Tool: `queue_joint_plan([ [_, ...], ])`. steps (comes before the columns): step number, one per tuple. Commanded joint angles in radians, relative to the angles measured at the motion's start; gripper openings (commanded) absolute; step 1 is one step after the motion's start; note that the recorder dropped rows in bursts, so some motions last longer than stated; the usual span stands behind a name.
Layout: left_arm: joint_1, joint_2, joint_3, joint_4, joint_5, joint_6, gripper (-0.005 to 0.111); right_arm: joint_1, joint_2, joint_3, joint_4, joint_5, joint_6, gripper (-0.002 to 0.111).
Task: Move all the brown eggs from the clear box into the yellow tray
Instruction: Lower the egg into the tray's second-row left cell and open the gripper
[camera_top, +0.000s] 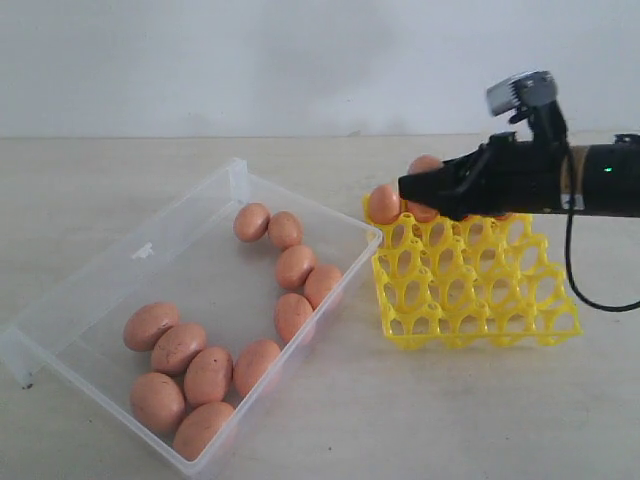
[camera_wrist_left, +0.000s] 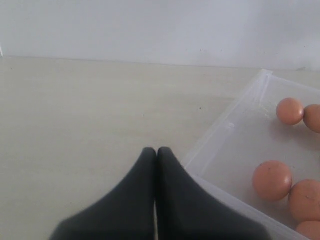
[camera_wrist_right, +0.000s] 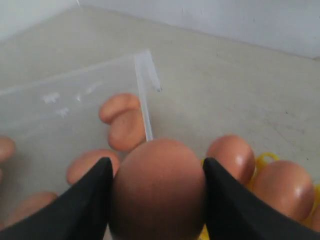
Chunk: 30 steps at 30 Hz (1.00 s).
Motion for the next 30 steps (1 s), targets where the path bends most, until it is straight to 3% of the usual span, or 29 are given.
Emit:
queue_joint_plan([
  [1, -0.005, 0.003, -0.004, 0.000, -0.002, 0.008, -0.004, 0.115, 0.012, -0.006, 0.030, 0.230, -0.206, 0.000],
  [5, -0.005, 0.003, -0.004, 0.000, -0.002, 0.008, -0.004, 0.166, 0.059, -0.006, 0.321, 0.270, -0.524, 0.000],
  [12, -0.005, 0.003, -0.004, 0.000, -0.002, 0.008, -0.004, 0.166, 0.110, -0.006, 0.793, 0.110, -0.551, 0.000],
  [18, -0.005, 0.003, -0.004, 0.000, -0.019, 0.008, -0.004, 0.166, 0.216, -0.080, 0.601, 0.095, -0.401, 0.000],
  [24, -0.005, 0.003, -0.004, 0.000, -0.084, 0.008, -0.004, 0.166, 0.223, -0.104, 0.615, -0.001, -0.346, 0.000],
  [30, -0.005, 0.003, -0.004, 0.000, -0.142, 0.008, -0.004, 0.166, 0.223, -0.104, 0.600, 0.081, -0.318, 0.000],
])
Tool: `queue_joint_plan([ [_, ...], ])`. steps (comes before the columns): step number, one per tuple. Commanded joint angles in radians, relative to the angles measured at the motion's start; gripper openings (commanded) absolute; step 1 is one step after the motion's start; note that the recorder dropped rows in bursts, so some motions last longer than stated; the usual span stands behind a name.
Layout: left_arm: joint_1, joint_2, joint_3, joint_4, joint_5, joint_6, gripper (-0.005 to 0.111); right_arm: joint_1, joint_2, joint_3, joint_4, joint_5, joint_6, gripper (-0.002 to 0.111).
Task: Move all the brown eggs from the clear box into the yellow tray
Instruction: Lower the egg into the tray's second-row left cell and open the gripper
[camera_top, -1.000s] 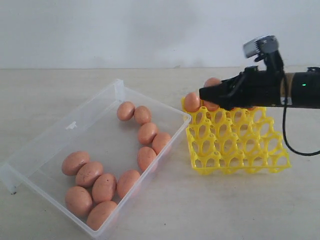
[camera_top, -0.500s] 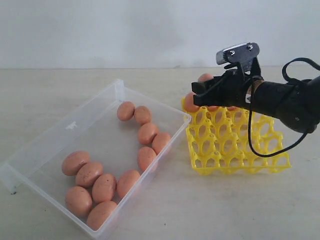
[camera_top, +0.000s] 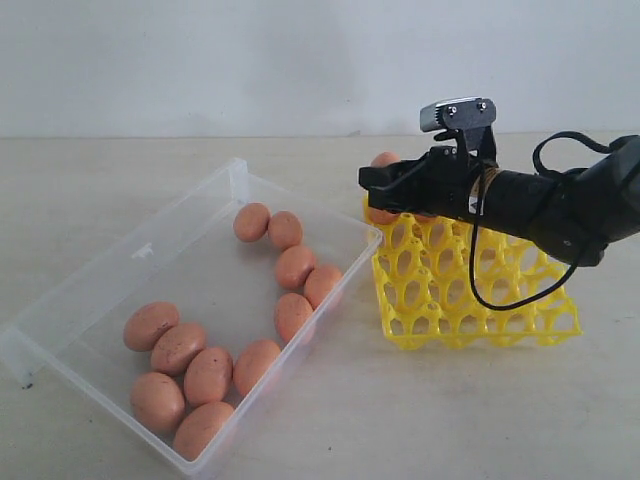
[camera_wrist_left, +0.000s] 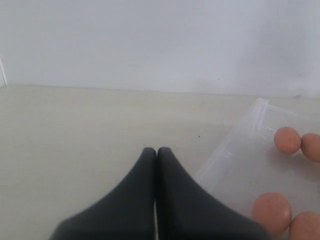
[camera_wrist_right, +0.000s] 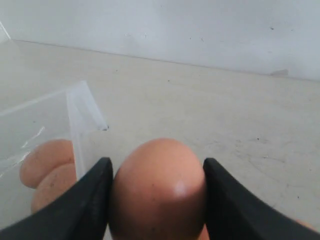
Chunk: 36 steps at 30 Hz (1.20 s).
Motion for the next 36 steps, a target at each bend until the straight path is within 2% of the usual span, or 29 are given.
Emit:
queue_joint_plan([
  [1, -0.005, 0.003, -0.004, -0.001, -0.046, 0.008, -0.004, 0.001, -0.005, -0.004, -0.024, 0.054, 0.031, 0.000],
  [6, -0.005, 0.003, -0.004, -0.001, -0.054, 0.008, -0.004, 0.001, -0.005, -0.004, -0.146, 0.071, 0.038, 0.000],
  [15, -0.005, 0.003, -0.004, -0.001, -0.057, 0.008, -0.004, 0.001, -0.005, -0.004, -0.150, 0.109, 0.053, 0.002],
  [22, -0.005, 0.003, -0.004, -0.001, -0.097, 0.008, -0.004, 0.001, -0.010, -0.004, -0.183, 0.155, 0.087, 0.032],
  [30, -0.005, 0.003, -0.004, -0.001, -0.099, 0.008, -0.004, 0.001, -0.032, -0.004, -0.188, 0.184, 0.104, 0.047],
  [36, -0.005, 0.003, -0.004, -0.001, -0.111, 0.008, -0.004, 0.001, -0.034, -0.004, -0.192, 0.198, 0.116, 0.067],
])
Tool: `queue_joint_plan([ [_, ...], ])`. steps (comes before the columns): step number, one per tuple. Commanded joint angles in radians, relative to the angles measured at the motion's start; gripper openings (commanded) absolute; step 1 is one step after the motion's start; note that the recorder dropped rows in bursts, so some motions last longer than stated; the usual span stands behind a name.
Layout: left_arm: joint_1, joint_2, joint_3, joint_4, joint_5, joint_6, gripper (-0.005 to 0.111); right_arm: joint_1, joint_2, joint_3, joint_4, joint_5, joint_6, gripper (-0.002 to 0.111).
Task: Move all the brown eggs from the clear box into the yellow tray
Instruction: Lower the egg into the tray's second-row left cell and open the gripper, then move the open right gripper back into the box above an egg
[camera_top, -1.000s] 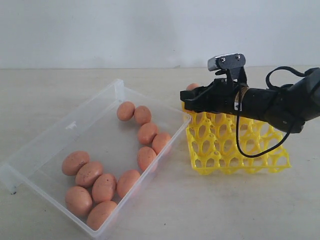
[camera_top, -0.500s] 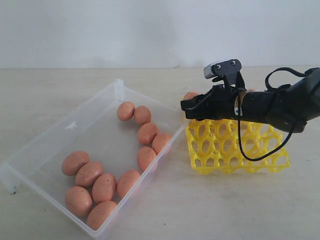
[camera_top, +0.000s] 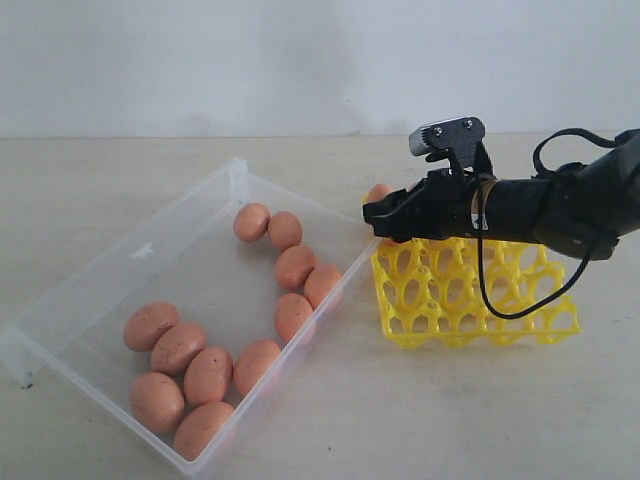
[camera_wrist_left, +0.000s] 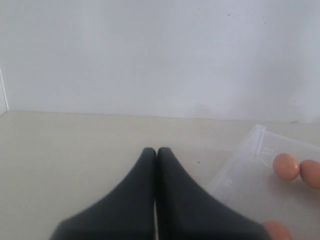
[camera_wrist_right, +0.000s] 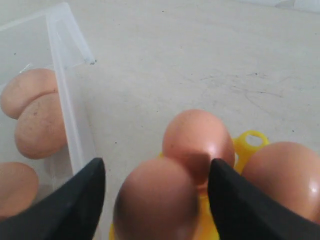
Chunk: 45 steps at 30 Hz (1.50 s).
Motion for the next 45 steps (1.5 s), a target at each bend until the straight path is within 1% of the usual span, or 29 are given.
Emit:
queue_joint_plan([
  [1, -0.005, 0.003, -0.004, -0.001, -0.029, 0.008, -0.004, 0.001, -0.015, -0.004, -0.005, 0.008, 0.002, 0.067],
  [9, -0.005, 0.003, -0.004, -0.001, -0.068, 0.008, -0.004, 0.001, -0.028, -0.004, -0.005, -0.009, -0.001, 0.067],
  [13, -0.005, 0.003, -0.004, -0.001, -0.068, 0.008, -0.004, 0.001, -0.106, -0.004, 0.001, -0.024, 0.032, 0.067],
  [16, -0.005, 0.003, -0.004, -0.001, -0.068, 0.008, -0.004, 0.001, -0.198, -0.004, 0.001, -0.065, 0.093, 0.067],
  [18, -0.005, 0.003, -0.004, -0.001, -0.068, 0.008, -0.004, 0.013, -0.271, -0.004, -0.001, -0.085, 0.164, 0.060],
  [19, -0.005, 0.003, -0.004, -0.001, -0.068, 0.008, -0.004, 0.027, -0.308, -0.006, -0.010, -0.075, 0.180, 0.051],
  [21, -0.005, 0.003, -0.004, -0.001, -0.068, 0.008, -0.004, 0.073, -0.367, -0.017, -0.085, -0.021, 0.168, 0.028],
  [23, -0.005, 0.003, -0.004, -0.001, -0.068, 0.008, -0.004, 0.150, -0.412, -0.045, -0.217, 0.094, 0.170, -0.001],
  [26, -0.005, 0.003, -0.004, -0.001, -0.068, 0.008, -0.004, 0.287, -0.425, -0.099, -0.350, 0.352, 0.183, 0.000],
  [27, -0.005, 0.003, -0.004, -0.001, -0.068, 0.008, -0.004, 0.324, -0.421, -0.115, -0.371, 0.435, 0.183, 0.000],
  [28, -0.005, 0.003, -0.004, -0.001, -0.068, 0.008, -0.004, 0.378, -0.410, -0.139, -0.383, 0.567, 0.183, 0.000],
  [30, -0.005, 0.003, -0.004, -0.001, -0.068, 0.008, -0.004, 0.445, -0.380, -0.176, -0.381, 0.753, 0.179, 0.000],
  [31, -0.005, 0.003, -0.004, -0.001, -0.068, 0.008, -0.004, 0.475, -0.352, -0.209, -0.349, 0.899, 0.167, 0.000],
  [32, -0.005, 0.003, -0.004, -0.001, -0.068, 0.008, -0.004, 0.498, -0.331, -0.236, -0.279, 0.992, 0.125, 0.000],
  [33, -0.005, 0.003, -0.004, -0.001, -0.068, 0.008, -0.004, 0.512, -0.309, -0.276, -0.191, 1.101, 0.015, 0.000],
  [34, -0.005, 0.003, -0.004, -0.001, -0.068, 0.008, -0.004, 0.520, -0.274, -0.327, -0.011, 1.205, -0.152, 0.000],
  [35, -0.005, 0.003, -0.004, -0.001, -0.068, 0.008, -0.004, 0.521, -0.249, -0.383, 0.124, 1.305, -0.345, 0.000],
  [37, -0.005, 0.003, -0.004, -0.001, -0.068, 0.008, -0.004, 0.516, -0.191, -0.497, 0.415, 1.497, -0.654, 0.000],
  [38, -0.005, 0.003, -0.004, -0.001, -0.068, 0.008, -0.004, 0.515, -0.164, -0.538, 0.499, 1.557, -0.723, 0.000],
  [40, -0.005, 0.003, -0.004, -0.001, -0.068, 0.008, -0.004, 0.515, -0.125, -0.625, 0.635, 1.648, -0.819, 0.000],
  [41, -0.005, 0.003, -0.004, -0.001, -0.068, 0.008, -0.004, 0.515, -0.115, -0.653, 0.682, 1.661, -0.837, 0.000],
  [45, -0.005, 0.003, -0.004, -0.001, -0.068, 0.008, -0.004, 0.517, -0.098, -0.743, 0.906, 1.623, -0.863, 0.000],
])
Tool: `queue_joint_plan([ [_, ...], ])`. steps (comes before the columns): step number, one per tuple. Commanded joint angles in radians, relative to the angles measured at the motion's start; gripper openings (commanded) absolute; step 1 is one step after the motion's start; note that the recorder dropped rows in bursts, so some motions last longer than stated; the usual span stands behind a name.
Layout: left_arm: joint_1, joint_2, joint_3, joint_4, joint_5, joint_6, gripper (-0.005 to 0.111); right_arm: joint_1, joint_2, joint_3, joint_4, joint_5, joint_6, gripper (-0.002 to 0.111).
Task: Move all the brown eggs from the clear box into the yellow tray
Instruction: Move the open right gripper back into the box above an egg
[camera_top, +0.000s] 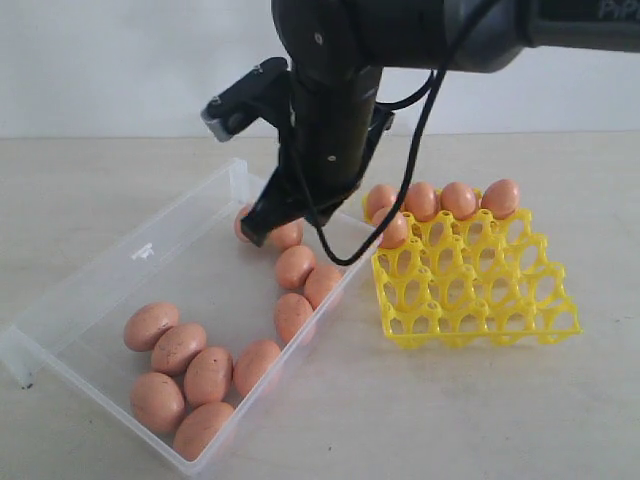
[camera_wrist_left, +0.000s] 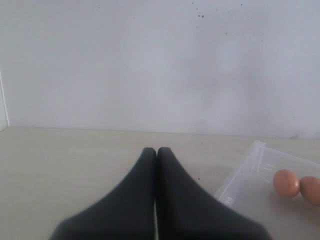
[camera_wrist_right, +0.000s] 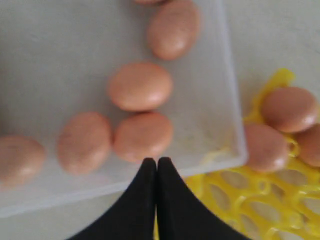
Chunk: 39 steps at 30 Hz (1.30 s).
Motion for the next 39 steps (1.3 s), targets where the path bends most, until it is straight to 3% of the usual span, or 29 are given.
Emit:
queue_joint_plan([
  [1, -0.005, 0.003, -0.004, -0.001, -0.011, 0.008, -0.004, 0.001, 0.008, -0.100, 0.266, -0.012, -0.089, 0.000],
  [9, -0.005, 0.003, -0.004, -0.001, -0.019, 0.008, -0.004, 0.011, 0.011, -0.116, 0.400, -0.021, -0.144, 0.001],
  [18, -0.005, 0.003, -0.004, -0.001, -0.065, 0.008, -0.004, 0.011, 0.011, -0.116, 0.444, -0.060, -0.100, 0.038],
  [30, -0.005, 0.003, -0.004, -0.001, -0.213, 0.008, -0.004, 0.011, 0.214, -0.116, 0.577, 0.175, 0.055, 0.040],
  [36, -0.005, 0.003, -0.004, -0.001, -0.227, 0.008, -0.004, 0.016, 0.272, -0.116, 0.628, 0.148, 0.055, 0.040],
  [39, -0.005, 0.003, -0.004, -0.001, -0.227, 0.008, -0.004, 0.022, 0.272, -0.116, 0.630, 0.120, 0.039, 0.051],
])
